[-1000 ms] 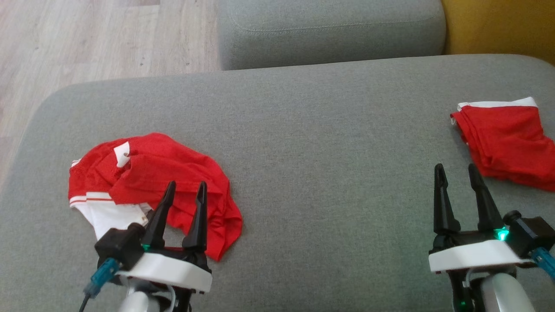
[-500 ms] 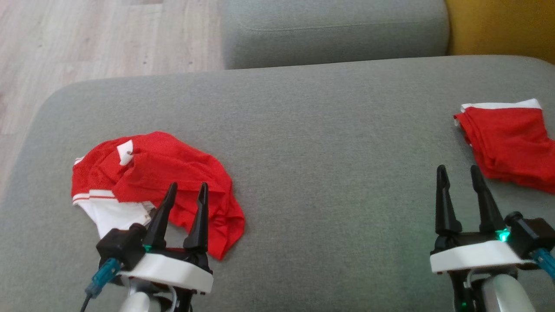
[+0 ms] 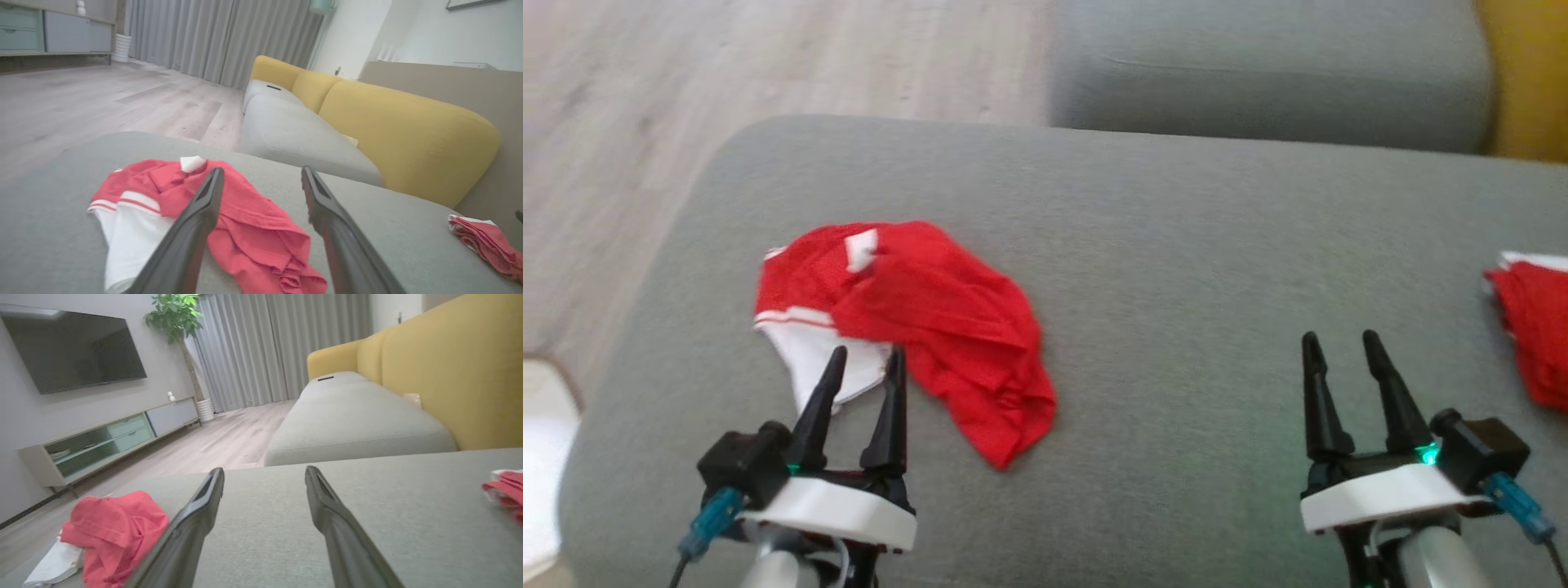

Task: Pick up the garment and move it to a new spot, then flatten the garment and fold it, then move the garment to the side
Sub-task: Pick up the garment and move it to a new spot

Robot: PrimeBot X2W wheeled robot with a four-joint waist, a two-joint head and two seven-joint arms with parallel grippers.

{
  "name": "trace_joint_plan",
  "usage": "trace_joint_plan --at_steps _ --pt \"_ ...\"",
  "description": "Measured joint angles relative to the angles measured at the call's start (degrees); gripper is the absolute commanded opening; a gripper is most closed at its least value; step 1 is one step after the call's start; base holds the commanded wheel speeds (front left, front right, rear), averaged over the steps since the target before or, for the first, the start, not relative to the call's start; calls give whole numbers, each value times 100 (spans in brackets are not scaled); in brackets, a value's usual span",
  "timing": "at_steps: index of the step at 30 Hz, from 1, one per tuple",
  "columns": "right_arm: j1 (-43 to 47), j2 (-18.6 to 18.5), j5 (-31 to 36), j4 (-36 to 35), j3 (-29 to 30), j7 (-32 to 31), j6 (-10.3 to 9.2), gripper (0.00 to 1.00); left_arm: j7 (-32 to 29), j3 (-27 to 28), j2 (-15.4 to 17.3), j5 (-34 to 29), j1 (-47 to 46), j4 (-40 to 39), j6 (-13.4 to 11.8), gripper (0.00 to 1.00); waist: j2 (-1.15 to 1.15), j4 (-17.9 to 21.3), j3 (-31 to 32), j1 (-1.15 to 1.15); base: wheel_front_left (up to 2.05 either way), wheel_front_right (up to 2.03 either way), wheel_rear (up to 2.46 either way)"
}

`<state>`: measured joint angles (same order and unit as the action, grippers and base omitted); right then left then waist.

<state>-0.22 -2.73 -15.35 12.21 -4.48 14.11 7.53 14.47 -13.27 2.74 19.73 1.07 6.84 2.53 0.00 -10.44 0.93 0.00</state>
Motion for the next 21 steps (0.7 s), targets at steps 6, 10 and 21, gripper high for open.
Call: trace_joint_plan --at_steps 6,10,21 --pt "5 2 -140 116 -218 0 0 100 0 142 4 -101 3 30 11 100 0 -542 53 0 0 0 0" --pt "13 3 -214 187 -346 1 0 100 1 198 5 -152 7 53 52 100 0 -865 99 0 0 0 0" --pt "20 3 -339 315 -499 9 0 100 0 309 7 -250 192 58 102 100 0 -1268 135 0 0 0 0"
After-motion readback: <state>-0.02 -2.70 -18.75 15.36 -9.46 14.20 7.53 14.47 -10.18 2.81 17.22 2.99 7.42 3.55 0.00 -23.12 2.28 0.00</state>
